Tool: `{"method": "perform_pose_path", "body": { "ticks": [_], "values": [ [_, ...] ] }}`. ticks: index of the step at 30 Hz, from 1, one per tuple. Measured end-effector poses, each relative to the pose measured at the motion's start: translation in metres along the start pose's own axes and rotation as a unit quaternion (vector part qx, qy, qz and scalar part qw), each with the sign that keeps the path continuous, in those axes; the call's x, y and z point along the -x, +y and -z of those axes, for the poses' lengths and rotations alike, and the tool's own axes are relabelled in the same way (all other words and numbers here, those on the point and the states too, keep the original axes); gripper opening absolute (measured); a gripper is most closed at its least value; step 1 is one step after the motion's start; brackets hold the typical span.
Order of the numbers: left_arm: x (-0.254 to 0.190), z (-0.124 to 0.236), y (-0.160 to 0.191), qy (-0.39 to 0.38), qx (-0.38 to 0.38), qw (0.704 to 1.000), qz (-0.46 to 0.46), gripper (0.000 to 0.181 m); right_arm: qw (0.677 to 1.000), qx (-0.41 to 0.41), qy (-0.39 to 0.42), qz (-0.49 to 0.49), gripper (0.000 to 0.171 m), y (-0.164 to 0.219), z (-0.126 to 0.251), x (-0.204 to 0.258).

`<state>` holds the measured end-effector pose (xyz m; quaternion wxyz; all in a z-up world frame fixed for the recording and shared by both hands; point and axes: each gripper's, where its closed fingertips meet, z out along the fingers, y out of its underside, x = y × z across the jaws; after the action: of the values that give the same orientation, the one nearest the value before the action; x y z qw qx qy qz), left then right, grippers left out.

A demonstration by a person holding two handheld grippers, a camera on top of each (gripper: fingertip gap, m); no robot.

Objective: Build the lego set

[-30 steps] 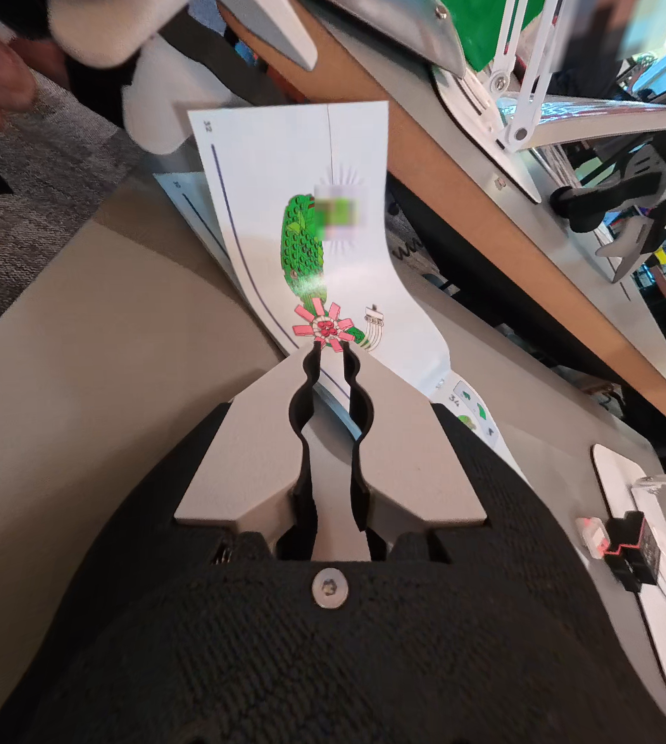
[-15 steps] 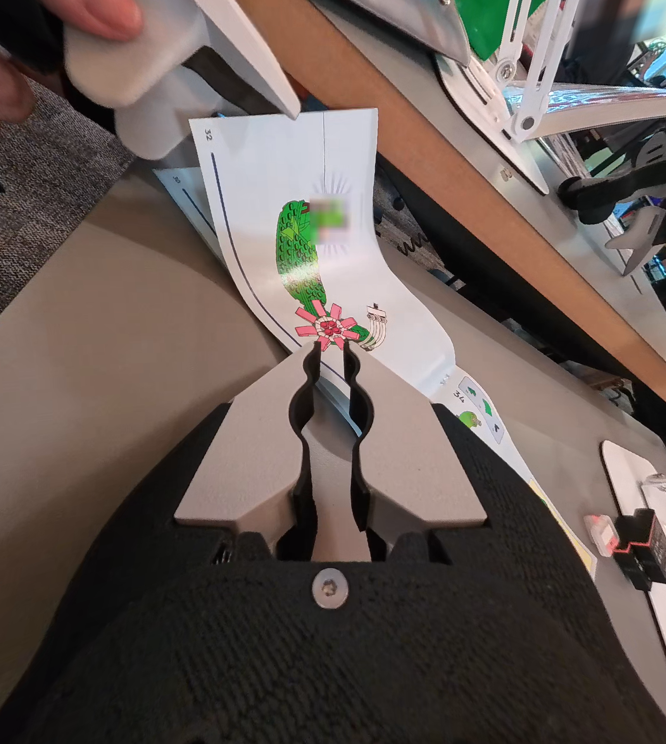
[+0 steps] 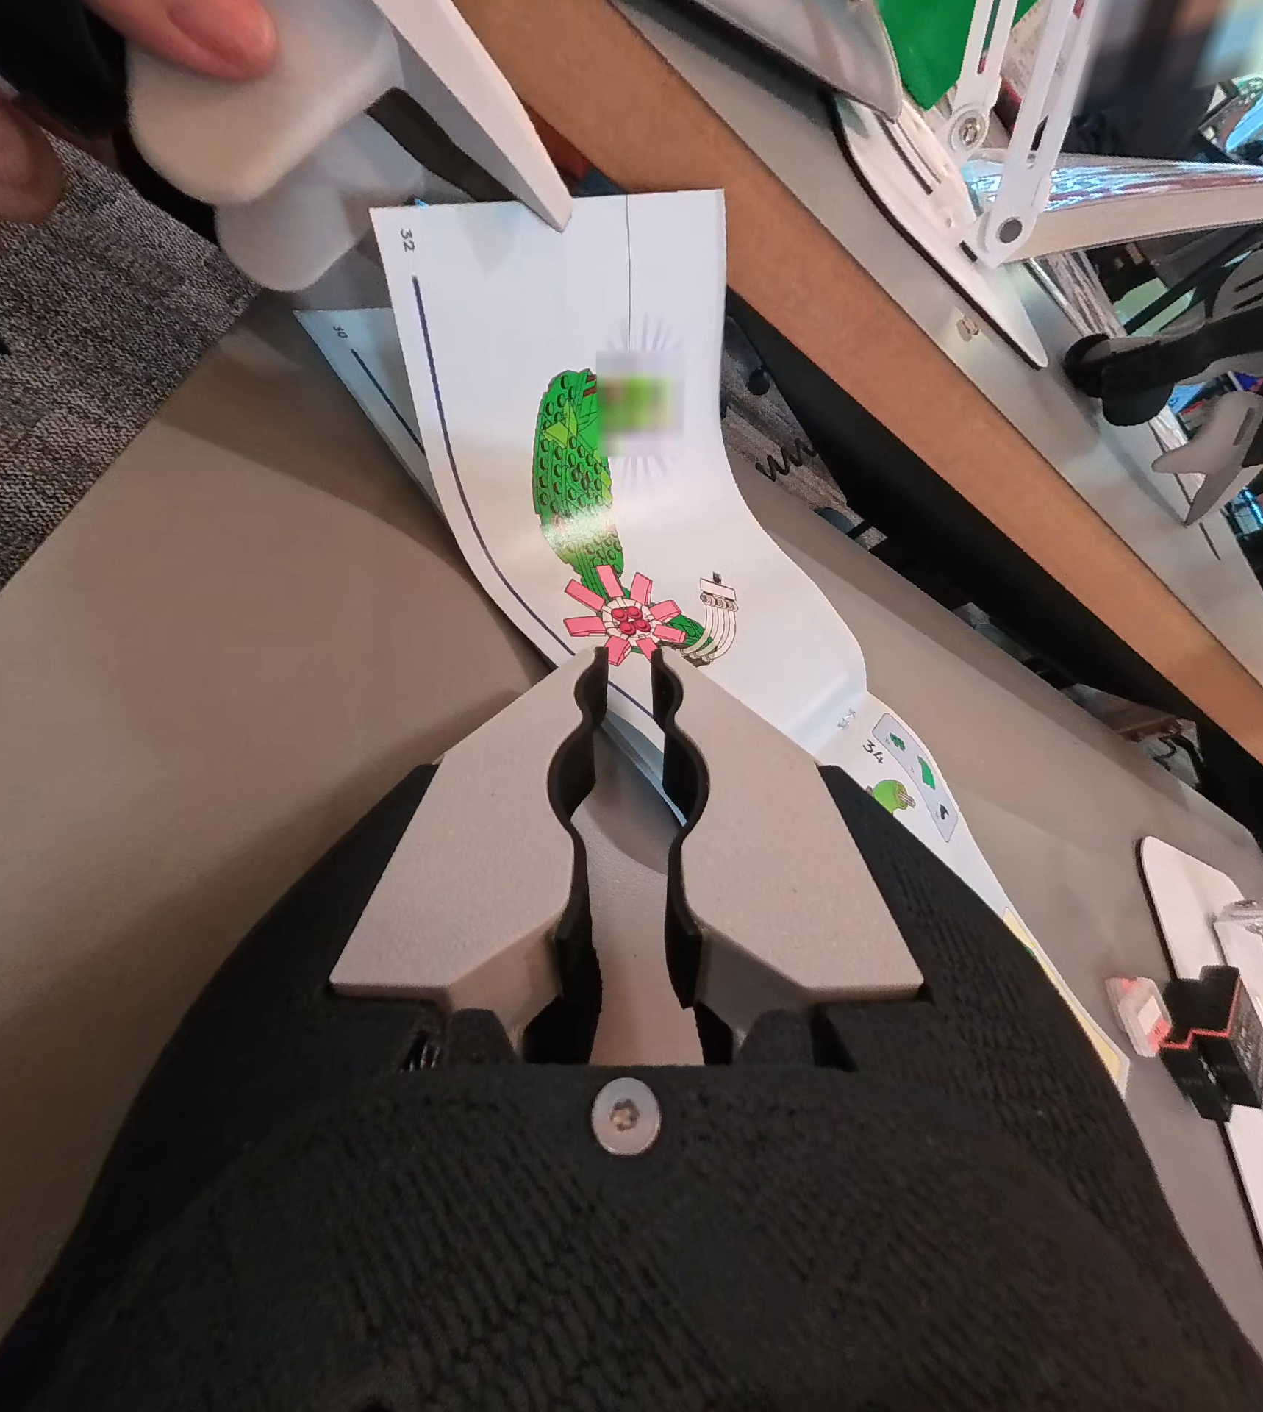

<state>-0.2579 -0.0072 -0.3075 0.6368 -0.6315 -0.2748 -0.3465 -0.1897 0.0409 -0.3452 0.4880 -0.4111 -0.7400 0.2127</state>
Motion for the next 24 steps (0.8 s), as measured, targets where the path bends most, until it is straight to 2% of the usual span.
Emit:
{"method": "perform_pose_path", "body": {
  "ticks": [14, 24],
  "values": [
    [0.0014, 0.0008, -0.0011, -0.004, -0.002, 1.0, 0.0, 0.0, 1.0, 0.0, 0.001, -0.001, 0.01, -0.0001, 0.0004, -0.0005],
    [0.0, 0.0009, -0.0012, 0.002, -0.004, 1.0, 0.004, 0.0, 1.0, -0.001, 0.0, -0.001, 0.01, -0.0005, 0.0007, -0.0002]
  ]
}}
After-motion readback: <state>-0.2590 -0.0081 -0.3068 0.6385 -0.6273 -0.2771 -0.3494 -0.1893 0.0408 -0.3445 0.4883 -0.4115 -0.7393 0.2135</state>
